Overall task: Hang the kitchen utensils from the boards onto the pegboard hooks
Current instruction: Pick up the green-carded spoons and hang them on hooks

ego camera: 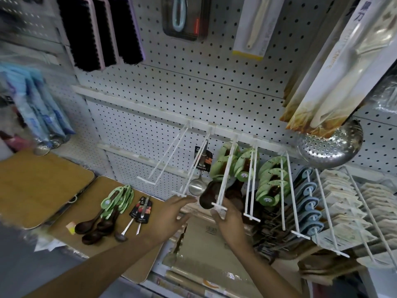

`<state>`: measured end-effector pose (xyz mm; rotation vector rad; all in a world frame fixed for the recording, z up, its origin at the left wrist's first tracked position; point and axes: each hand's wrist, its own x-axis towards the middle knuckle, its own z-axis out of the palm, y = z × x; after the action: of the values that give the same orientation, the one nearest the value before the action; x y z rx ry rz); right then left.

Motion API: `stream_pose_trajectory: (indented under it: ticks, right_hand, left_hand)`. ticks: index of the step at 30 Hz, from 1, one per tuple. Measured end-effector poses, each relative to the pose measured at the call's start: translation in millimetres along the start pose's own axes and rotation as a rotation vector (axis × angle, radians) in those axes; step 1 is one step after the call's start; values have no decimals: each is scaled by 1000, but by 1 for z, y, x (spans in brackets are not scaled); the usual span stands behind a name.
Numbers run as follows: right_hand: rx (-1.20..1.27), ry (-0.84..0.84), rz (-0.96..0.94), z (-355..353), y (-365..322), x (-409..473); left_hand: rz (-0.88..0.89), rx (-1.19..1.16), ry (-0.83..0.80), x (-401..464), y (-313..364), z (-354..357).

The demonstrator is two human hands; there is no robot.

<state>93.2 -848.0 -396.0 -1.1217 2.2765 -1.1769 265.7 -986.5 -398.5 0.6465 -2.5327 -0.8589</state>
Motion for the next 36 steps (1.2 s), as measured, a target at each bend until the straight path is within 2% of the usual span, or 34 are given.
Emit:
stream_pose_trajectory:
  ticks: [3, 5, 8, 11, 15, 22, 29, 36]
  right_hand:
    - [-250, -111, -185, 9, -8, -7]
    - [-281, -198, -285, 19, -14, -12]
    - [-312, -240, -428, 38, -32, -18]
    - [-355, -269, -494, 67, -46, -21]
    - [-403, -331, -517, 113, -71, -29]
    - [-485, -466, -484, 210, -102, -35]
    - [-523, -559, -247, 351, -100, -18]
    - [-503, -545, -27, 507, -68, 43]
  left_hand:
    - [70, 63, 4, -25, -18, -19]
    - [107, 123, 5, -40, -34, -31]
    - [109, 172, -3, -61, -58, -50]
    - [142, 218, -8, -82, -81, -72]
    - [63, 242, -32, -116, -123, -103]
    - [-84, 218, -85, -168, -209, -136]
    - [-285, 221, -159, -199, -354, -138]
    - [-554, 220, -178, -172, -489, -119]
